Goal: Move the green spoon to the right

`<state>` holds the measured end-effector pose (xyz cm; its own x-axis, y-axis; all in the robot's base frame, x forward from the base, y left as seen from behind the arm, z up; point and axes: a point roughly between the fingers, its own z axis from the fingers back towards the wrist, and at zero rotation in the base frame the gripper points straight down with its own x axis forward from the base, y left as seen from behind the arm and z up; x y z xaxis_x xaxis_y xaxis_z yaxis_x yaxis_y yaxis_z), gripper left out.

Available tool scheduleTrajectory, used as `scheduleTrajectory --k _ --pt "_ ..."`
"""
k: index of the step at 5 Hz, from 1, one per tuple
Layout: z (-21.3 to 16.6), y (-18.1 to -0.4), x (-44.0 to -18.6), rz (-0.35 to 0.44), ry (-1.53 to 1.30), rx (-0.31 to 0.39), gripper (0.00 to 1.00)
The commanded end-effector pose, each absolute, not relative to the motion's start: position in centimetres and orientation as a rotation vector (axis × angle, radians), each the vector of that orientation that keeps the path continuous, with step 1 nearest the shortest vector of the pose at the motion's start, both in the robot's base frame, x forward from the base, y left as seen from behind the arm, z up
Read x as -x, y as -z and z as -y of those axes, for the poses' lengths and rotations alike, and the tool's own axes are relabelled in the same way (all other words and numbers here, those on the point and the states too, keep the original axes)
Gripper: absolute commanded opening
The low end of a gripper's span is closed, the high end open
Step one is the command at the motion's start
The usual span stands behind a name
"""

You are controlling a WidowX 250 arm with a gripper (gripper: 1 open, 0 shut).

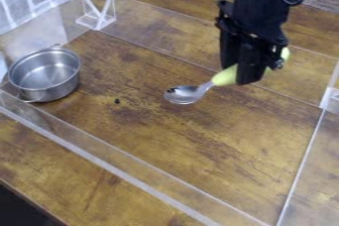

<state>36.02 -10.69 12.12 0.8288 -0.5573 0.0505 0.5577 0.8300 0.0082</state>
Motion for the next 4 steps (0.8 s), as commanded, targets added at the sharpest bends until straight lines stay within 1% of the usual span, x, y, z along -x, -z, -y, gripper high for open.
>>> scheduleTrajectory --k 1,3,4 --pt "11.9 -14.5 -35.9 0.135 0.628 0.035 0.0" --pt "10.3 -9.9 -36.9 0.101 0.468 0.069 0.0" --pt "9.0 -9.2 -38.2 0.088 0.391 0.073 0.0"
